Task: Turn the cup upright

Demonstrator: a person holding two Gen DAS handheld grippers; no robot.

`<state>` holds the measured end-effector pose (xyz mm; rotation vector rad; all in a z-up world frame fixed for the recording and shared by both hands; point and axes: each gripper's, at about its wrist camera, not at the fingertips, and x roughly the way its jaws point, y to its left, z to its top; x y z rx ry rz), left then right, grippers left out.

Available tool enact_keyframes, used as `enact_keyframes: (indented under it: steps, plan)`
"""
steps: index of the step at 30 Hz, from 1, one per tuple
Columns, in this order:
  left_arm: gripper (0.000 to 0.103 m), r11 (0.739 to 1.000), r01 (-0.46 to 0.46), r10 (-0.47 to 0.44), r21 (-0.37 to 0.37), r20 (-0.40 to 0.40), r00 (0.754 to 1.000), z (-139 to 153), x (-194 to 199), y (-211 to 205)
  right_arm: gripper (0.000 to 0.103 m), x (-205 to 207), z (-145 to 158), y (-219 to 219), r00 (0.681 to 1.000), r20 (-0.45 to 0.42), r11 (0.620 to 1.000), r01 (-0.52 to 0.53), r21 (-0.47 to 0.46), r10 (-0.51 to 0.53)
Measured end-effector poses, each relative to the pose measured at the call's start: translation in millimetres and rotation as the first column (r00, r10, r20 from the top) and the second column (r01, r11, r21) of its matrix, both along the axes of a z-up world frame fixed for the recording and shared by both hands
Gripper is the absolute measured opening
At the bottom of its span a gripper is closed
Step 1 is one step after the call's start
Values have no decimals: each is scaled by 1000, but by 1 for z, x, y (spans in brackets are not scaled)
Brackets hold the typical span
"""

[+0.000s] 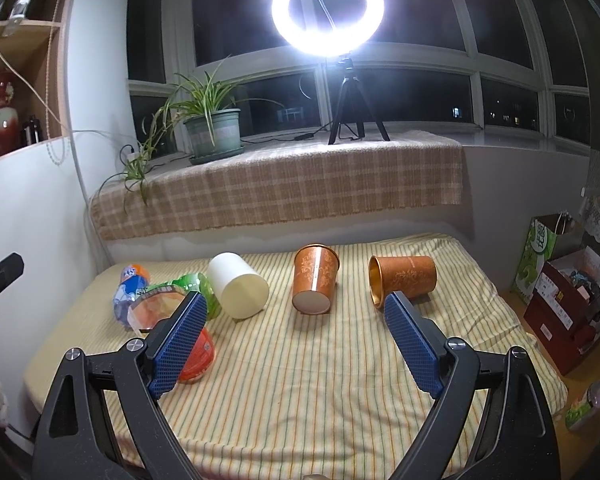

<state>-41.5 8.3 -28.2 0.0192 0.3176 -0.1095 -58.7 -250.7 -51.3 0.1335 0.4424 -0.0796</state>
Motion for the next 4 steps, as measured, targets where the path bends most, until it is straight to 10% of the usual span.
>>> enact_keyframes:
  steps: [4]
  plan:
    - [103, 1000, 0, 0, 16, -2, 1000, -7, 2, -1, 91, 2, -4, 0, 1000, -10, 1000, -1, 4, 1]
